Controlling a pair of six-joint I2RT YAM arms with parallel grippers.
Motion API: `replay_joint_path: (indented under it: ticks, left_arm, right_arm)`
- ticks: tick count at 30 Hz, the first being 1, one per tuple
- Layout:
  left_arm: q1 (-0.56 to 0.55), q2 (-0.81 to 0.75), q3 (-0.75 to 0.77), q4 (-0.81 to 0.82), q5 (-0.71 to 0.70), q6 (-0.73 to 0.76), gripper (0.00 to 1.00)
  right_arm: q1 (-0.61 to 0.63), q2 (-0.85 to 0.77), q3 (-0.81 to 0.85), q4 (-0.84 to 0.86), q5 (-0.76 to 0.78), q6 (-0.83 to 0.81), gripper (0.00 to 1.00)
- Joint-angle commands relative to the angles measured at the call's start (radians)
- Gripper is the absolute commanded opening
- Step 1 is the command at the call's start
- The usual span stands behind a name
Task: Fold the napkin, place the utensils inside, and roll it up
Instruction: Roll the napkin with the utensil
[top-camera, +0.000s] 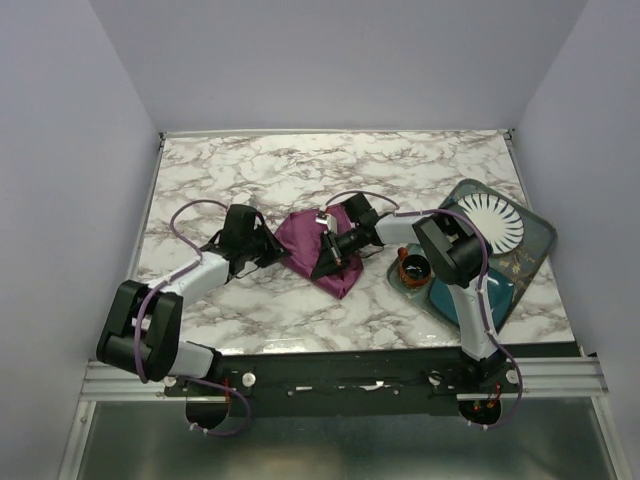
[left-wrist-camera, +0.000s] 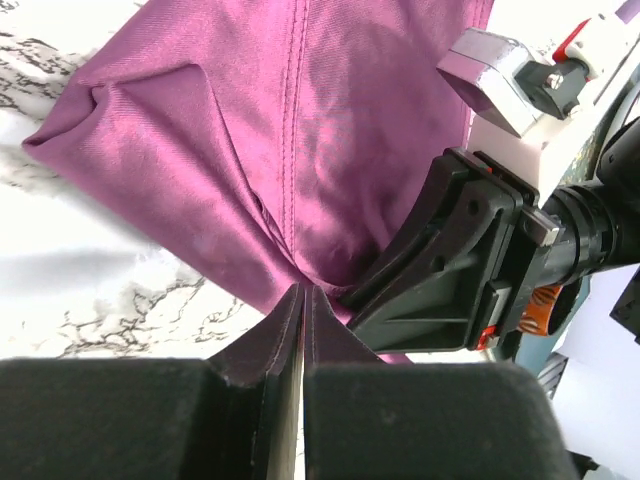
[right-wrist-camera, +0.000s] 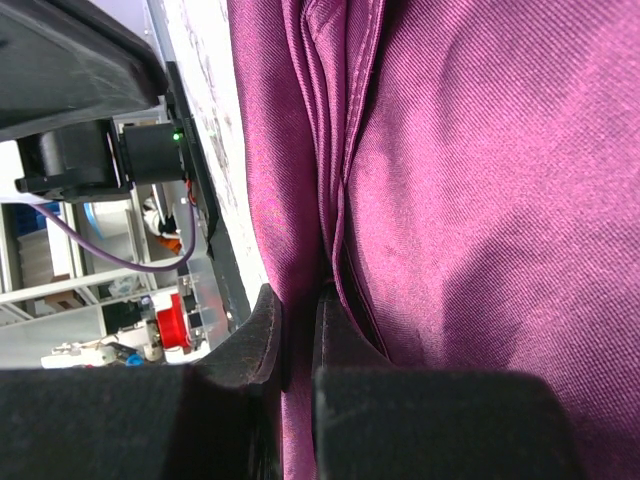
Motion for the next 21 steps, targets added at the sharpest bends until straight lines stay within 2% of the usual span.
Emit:
replay_joint_path:
  ticks: [1, 5, 11, 18, 20, 21]
  left_arm:
    - [-0.005, 0.085, 0.029, 0.028, 0.039, -0.017, 0.08]
    - [-0.010, 0.154, 0.006, 0.135, 0.050, -0.038, 0.07]
    - [-0.015, 0.233, -0.017, 0.169, 0.001, -0.023, 0.02]
    - [-0.015, 0.237, -0.117, 0.138, -0.056, -0.060, 0.00]
    - [-0.018, 0.262, -0.129, 0.150, -0.049, -0.069, 0.00]
    - [-0.019, 0.263, -0.140, 0.179, -0.047, -0.077, 0.00]
  right_arm:
    - [-0.005, 0.055, -0.009, -0.106, 0.111, -0.025, 0.02]
    - [-0.002, 0.049, -0.011, -0.107, 0.112, -0.026, 0.03]
    - [-0.004, 0.030, 0.000, -0.144, 0.126, -0.054, 0.07]
    - [0.007, -0.100, 0.095, -0.363, 0.343, -0.161, 0.47]
    - [0.029, -0.129, 0.130, -0.453, 0.414, -0.208, 0.54]
    - [0.036, -0.161, 0.161, -0.480, 0.500, -0.224, 0.57]
